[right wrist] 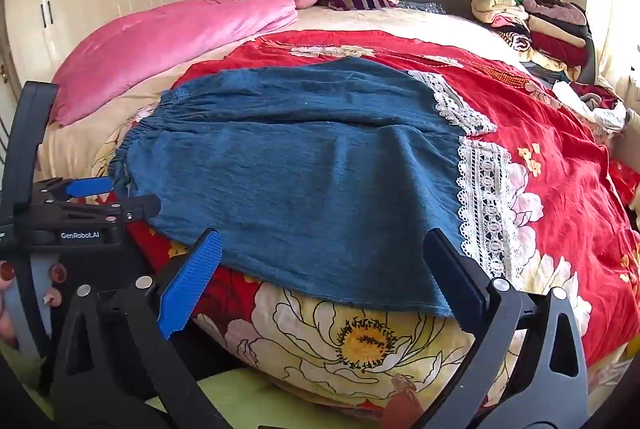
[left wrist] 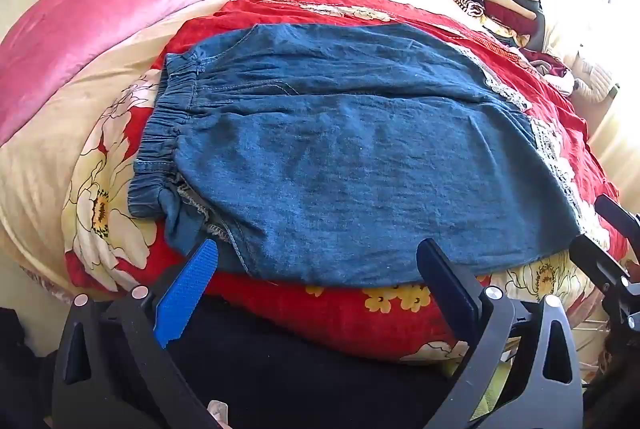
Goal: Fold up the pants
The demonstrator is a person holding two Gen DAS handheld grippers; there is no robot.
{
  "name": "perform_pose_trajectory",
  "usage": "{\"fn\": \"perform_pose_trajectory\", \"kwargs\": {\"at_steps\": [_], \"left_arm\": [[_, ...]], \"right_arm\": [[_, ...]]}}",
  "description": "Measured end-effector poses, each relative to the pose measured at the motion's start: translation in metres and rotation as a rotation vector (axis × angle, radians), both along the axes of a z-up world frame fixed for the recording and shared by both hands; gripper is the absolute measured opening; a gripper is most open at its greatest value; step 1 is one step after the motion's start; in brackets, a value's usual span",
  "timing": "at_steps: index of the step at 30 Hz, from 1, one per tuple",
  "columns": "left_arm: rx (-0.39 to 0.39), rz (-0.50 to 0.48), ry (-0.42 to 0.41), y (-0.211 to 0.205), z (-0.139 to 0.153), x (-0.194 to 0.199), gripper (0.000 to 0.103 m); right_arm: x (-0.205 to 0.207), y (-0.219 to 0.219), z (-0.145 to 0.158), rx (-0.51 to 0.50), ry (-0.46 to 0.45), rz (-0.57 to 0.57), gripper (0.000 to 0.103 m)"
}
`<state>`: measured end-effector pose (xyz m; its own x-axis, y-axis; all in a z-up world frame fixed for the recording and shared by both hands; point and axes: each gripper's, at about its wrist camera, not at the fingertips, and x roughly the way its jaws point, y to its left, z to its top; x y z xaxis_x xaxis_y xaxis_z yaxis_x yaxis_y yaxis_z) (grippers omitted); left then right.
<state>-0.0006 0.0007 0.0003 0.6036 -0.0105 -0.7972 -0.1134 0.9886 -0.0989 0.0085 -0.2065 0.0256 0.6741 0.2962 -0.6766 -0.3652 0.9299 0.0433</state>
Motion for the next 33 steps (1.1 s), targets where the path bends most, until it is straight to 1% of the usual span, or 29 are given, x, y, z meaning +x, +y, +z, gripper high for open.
{"fn": "perform_pose_trajectory", "kwargs": {"at_steps": [1, 5, 6, 7, 8, 10, 15, 21, 33], "left_arm": [[-0.001, 0.000, 0.000, 0.000, 0.000, 0.000, 0.099], [0.006, -0.001, 0.004, 0.001, 0.000, -0.001, 0.099], [0.007, 0.000, 0.006, 0.003, 0.008, -0.001, 0.099], [0.005, -0.001, 0.005, 0.002, 0.007, -0.001, 0.099], [0.005, -0.003, 0.003, 0.002, 0.010, -0.002, 0.099], [0.010, -0.004, -0.001, -0.001, 0.012, -0.004, 0.099], [0.005, 0.000, -0.011, -0.001, 0.007, -0.004, 0.099], [0.003, -0.002, -0.013, -0.002, 0.008, -0.007, 0.099], [0.003, -0.005, -0.019, -0.003, 0.010, -0.008, 0.099]], "right_arm": [[-0.001, 0.001, 0.001, -0.012, -0.020, -0.001, 0.095], [-0.003, 0.004, 0.001, -0.014, -0.016, -0.013, 0.095], [-0.004, 0.005, 0.001, -0.013, -0.016, -0.015, 0.095], [-0.005, 0.007, 0.001, -0.015, -0.017, -0.018, 0.095], [-0.001, 0.000, 0.001, 0.004, -0.011, 0.002, 0.095], [-0.005, 0.006, 0.002, 0.004, -0.017, 0.002, 0.095], [-0.005, 0.008, 0.001, 0.004, -0.019, 0.003, 0.095], [-0.003, -0.001, 0.003, 0.015, -0.013, 0.013, 0.095], [-0.003, 0.001, 0.001, 0.009, -0.007, 0.018, 0.095]]}}
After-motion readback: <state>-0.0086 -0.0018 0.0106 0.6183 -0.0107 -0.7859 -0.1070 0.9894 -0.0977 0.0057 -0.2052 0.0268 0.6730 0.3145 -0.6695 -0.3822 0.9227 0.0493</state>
